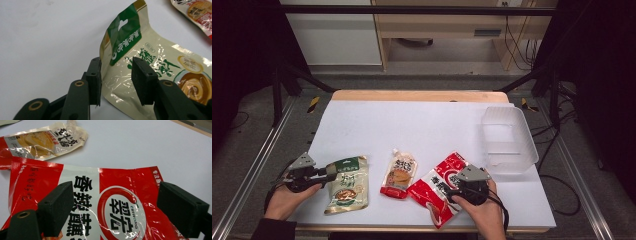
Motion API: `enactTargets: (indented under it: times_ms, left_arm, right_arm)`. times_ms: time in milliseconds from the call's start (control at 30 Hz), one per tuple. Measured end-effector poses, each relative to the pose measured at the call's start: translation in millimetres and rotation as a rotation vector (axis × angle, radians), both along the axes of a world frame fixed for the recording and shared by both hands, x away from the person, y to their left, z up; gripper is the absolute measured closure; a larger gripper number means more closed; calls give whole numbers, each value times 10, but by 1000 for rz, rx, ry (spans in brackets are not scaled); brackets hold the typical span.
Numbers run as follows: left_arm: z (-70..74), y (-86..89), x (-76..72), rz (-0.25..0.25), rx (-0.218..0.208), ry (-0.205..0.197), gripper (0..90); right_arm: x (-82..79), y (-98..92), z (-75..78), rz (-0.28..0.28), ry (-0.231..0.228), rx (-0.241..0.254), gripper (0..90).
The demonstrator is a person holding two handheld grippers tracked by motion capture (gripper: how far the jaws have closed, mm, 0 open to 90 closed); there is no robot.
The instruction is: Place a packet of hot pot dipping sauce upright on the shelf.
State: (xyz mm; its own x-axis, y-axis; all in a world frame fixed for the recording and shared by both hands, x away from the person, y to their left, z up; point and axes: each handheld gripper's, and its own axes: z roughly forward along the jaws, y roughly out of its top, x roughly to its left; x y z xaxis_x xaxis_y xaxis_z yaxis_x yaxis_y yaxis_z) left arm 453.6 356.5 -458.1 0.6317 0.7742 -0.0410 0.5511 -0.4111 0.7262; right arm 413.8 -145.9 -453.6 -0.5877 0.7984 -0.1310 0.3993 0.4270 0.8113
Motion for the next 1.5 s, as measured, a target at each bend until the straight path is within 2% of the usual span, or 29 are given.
enactTargets:
  times_ms: [100,133,233,433,533,800,900,967,1267,1333,1500]
  left_arm:
    - [-6,-3,34,-1,22,-6,730]
    - [-1,-3,44,7,35,-9,730]
    - [17,-4,60,17,37,-11,817]
    - [30,-12,66,31,47,-15,865]
    - [51,-20,54,31,39,-15,894]
    - [142,1,-30,22,31,-35,900]
    - [238,47,-94,24,5,-68,900]
    - [265,50,-109,23,-4,-73,900]
    - [484,0,-189,-8,-14,-130,900]
    - [529,0,-210,-10,-33,-138,900]
    - [611,-33,-256,-32,-38,-151,900]
  right_arm:
    - [3,-4,0,1,-1,-2,151]
    - [1,-2,1,1,-2,-2,151]
    - [-1,0,3,0,-4,-2,151]
    - [2,-6,2,1,-3,-3,151]
    - [2,-8,6,2,-5,-1,151]
    - [-1,-18,14,4,-13,0,153]
    - [-4,-19,19,2,-14,2,154]
    - [-5,-21,19,-1,-12,3,154]
    - [-4,-20,17,-2,-10,1,154]
    - [-4,-21,18,-4,-10,4,154]
    - [-5,-38,21,-3,-13,3,154]
